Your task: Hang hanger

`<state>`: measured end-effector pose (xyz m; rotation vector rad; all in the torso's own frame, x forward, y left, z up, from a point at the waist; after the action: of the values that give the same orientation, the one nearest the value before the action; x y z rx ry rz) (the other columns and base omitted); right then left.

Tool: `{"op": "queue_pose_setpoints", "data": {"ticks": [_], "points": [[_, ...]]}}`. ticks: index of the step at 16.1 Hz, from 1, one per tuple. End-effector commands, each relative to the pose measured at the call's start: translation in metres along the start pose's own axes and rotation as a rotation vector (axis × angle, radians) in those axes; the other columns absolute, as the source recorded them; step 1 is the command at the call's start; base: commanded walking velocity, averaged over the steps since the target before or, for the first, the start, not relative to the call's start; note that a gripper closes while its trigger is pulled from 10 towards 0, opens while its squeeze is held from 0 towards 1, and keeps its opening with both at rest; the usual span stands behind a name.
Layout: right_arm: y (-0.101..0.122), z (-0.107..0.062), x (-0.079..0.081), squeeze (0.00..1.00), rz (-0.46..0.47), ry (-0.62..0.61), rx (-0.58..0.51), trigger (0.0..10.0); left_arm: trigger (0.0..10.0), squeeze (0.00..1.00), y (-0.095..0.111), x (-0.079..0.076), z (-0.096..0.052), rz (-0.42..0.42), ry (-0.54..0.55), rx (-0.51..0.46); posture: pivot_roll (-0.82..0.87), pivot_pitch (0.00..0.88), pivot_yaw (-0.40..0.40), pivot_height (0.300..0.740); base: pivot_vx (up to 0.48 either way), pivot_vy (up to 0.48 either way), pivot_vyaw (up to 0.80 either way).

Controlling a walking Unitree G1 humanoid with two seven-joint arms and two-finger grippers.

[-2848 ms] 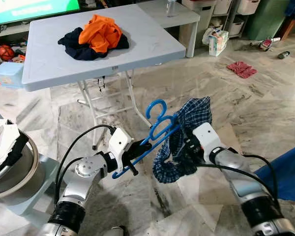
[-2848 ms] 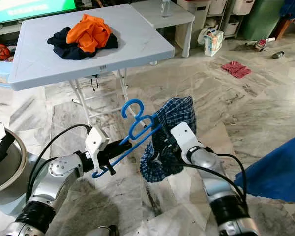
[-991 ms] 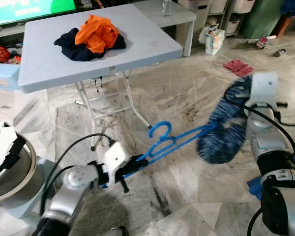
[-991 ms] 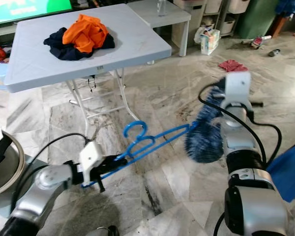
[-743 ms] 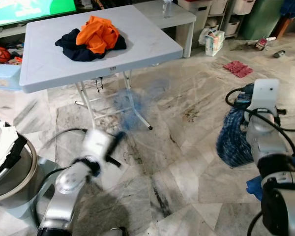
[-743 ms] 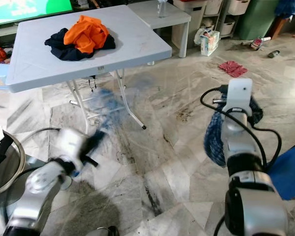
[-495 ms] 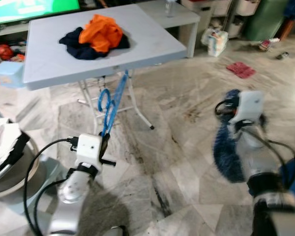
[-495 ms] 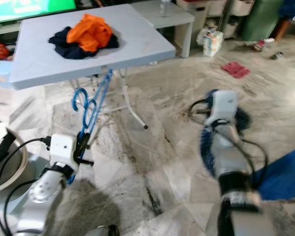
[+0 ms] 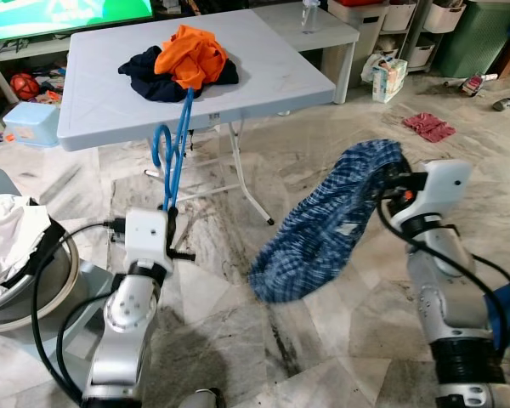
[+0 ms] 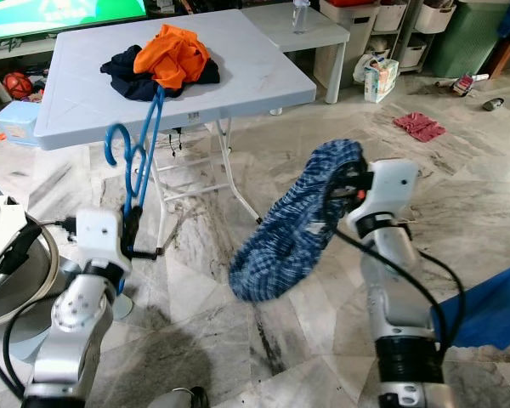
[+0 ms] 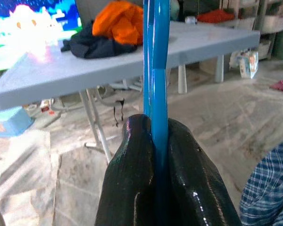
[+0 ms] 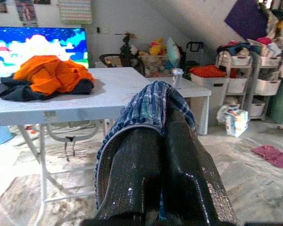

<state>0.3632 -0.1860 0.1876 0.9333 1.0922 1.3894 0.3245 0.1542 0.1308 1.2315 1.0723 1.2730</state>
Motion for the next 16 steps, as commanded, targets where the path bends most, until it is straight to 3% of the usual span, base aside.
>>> {"op": "queue_pose_setpoints", "data": {"ticks": [1,7,8,9,10,11,16], "points": [[0.006,-0.001,0.004,0.0,-0.005,0.011,-0.017,0.0,10.0,0.0,-0.003,0.003,0.001,-0.005,0.022,0.011,0.04,0.051,0.021,0.74,0.0,0.0,0.0],[0.009,0.002,0.009,0.0,0.002,-0.003,-0.017,0.0,10.0,0.0,0.0,0.004,0.004,-0.022,0.023,0.008,0.04,0.054,0.023,0.74,0.314,0.0,0.0],[0.01,0.003,0.009,0.0,0.005,-0.004,-0.021,0.9,10.0,0.0,0.001,0.004,0.004,-0.028,0.023,0.006,0.05,0.053,0.022,0.74,0.352,0.0,0.0],[0.011,0.004,0.01,0.0,0.006,-0.004,-0.022,0.9,10.0,0.0,0.001,0.004,0.004,-0.029,0.026,0.005,0.05,0.053,0.022,0.74,0.36,0.0,0.0],[0.012,0.005,0.011,0.0,0.008,-0.003,-0.022,3.3,10.0,0.0,0.001,0.004,0.004,-0.026,0.03,0.005,0.05,0.053,0.017,0.74,0.371,0.0,0.0],[0.01,0.007,0.012,0.0,-0.005,-0.005,-0.011,9.6,10.0,0.0,0.001,0.004,0.004,-0.03,0.035,0.008,0.05,0.055,0.01,0.74,0.382,0.0,0.0],[0.014,0.013,0.011,0.0,-0.011,0.007,-0.002,10.0,10.0,0.0,-0.003,0.008,0.004,-0.04,0.058,0.02,0.04,0.059,-0.002,0.74,0.389,0.0,0.0]]}}
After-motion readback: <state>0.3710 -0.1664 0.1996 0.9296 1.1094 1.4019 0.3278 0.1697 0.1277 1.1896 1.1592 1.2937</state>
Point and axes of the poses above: a point about 5 cm out from each wrist's last joint towards the gripper, its own z axis pointing out of the wrist towards the gripper, its own y axis along the axis of the wrist's last joint, x = y × z, the point moved 4 cm from there along z, pointing out of the wrist towards the gripper, and after that the axes turned 2 degrees about -z, right-handed, at the moved point
